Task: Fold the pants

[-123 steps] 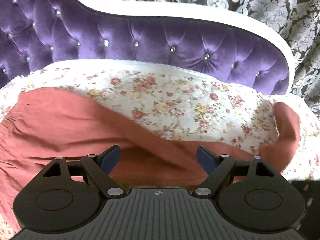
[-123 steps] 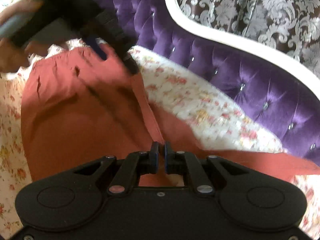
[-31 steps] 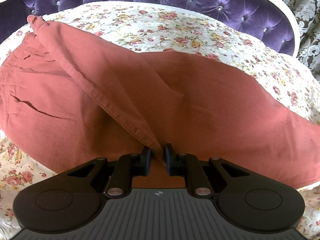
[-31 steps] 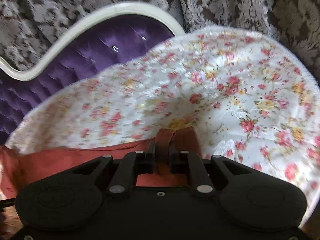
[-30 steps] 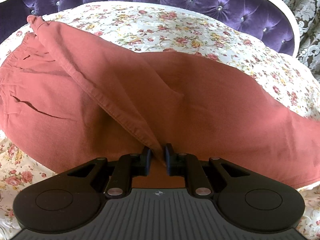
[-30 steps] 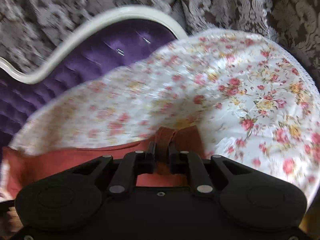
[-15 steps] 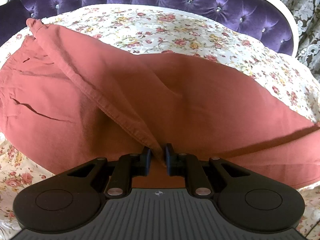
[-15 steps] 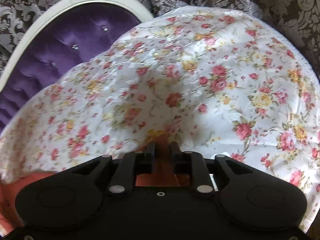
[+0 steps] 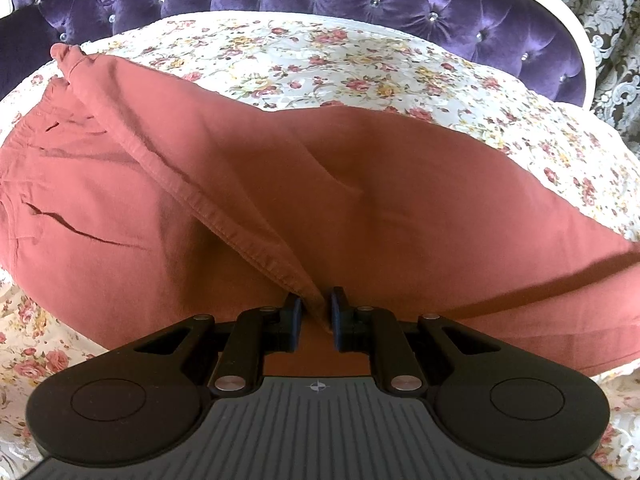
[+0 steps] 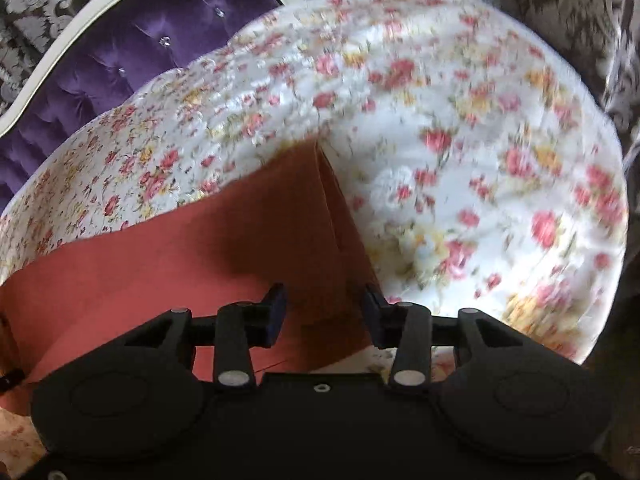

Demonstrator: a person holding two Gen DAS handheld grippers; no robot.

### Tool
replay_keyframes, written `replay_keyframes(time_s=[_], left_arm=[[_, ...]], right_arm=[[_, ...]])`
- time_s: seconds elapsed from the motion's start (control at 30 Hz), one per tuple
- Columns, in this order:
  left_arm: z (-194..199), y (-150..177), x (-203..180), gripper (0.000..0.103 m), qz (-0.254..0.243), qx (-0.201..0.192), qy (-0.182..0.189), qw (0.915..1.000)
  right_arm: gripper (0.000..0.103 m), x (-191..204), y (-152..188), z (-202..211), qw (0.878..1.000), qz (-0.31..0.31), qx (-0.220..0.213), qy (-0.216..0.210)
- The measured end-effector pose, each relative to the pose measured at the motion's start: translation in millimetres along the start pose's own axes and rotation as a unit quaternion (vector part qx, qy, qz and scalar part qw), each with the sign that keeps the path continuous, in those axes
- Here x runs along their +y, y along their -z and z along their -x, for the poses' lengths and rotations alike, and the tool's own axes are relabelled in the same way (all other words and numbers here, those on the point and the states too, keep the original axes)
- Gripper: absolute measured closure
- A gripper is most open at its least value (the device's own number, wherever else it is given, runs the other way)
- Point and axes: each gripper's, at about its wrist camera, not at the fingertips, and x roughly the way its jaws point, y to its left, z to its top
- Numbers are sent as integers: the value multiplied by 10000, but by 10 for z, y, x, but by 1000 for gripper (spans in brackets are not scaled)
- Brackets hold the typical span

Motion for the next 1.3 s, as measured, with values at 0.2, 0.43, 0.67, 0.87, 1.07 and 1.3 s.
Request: replay_keyframes(time_s=[0.2,0.43,0.67,0.87,1.07,1.3], left_arm=[[-5,0,-5,88,-31,-14,-26,10000],[165,37,-1,89,50,-133,72,9999],[18,131,-46,88,-71,171,-60,9998],[324,136,41,74,-296,-119,22,9995],[572,63,345,74,-471,-291,-138,9984],[583,-294,1254,74,225,-444,-729,9961]], right_arm=[[84,43,-9,-8,9998,139,-106,16],[86,39,86,317,9979,382,-439,275],[83,74,86,14,9969,492,72,614],[58,356,-2,315,9912,734,-453,1008],[54,1011,-108,573,9862,1309,-927,407],[54,2326,-13,412,9570,2486,-817,-1251]])
